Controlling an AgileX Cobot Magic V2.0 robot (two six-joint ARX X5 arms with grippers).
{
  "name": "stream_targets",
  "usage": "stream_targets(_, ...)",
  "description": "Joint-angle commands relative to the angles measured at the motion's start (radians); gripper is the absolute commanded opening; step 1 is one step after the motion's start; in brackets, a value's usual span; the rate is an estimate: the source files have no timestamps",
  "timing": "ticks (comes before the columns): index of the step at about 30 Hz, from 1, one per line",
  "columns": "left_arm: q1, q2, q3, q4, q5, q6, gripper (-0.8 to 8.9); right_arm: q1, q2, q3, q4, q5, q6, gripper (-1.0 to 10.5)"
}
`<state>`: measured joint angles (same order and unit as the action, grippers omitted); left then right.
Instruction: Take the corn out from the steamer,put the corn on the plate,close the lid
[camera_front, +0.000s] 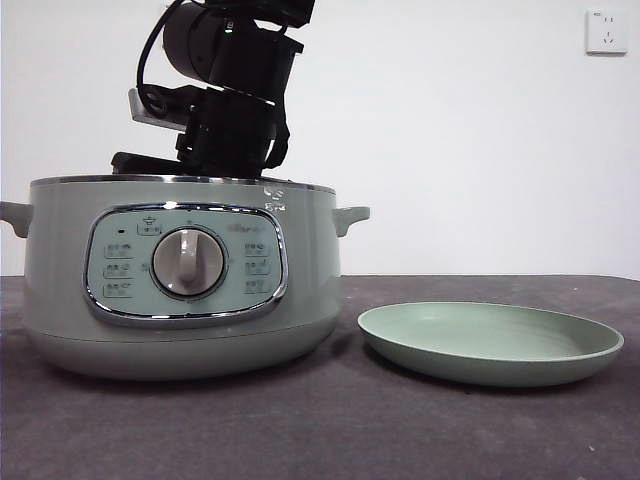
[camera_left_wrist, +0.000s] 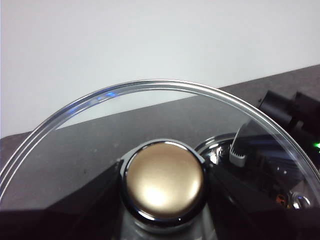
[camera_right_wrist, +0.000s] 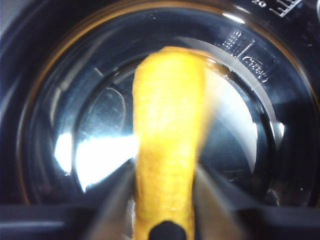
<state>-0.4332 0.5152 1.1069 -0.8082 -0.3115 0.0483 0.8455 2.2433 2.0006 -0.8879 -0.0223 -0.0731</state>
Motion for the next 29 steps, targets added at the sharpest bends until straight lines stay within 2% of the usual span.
stream_targets(1, 0.000, -0.009, 0.014, 0.029, -0.003, -0.003, -0.08, 0.013, 0.003, 0.002, 0.020, 0.003, -0.003, -0.2)
stream_targets(12, 0.000, 0.047, 0.014, 0.041, 0.000, -0.002, -0.08, -0.005, -0.250, 0.007, -0.034, 0.029, -0.003, -0.2)
stream_targets(20, 0.000, 0.134, 0.014, 0.115, 0.013, -0.002, -0.08, -0.076, -0.456, 0.007, -0.308, 0.030, 0.021, -0.2)
stream_targets(24, 0.000, 0.172, 0.014, 0.168, 0.080, -0.003, -0.08, -0.135, -0.510, 0.007, -0.459, 0.032, 0.047, -0.2)
stream_targets(29, 0.000, 0.214, 0.014, 0.217, 0.139, -0.003, -0.08, -0.226, -0.520, 0.005, -0.489, 0.033, 0.095, -0.2)
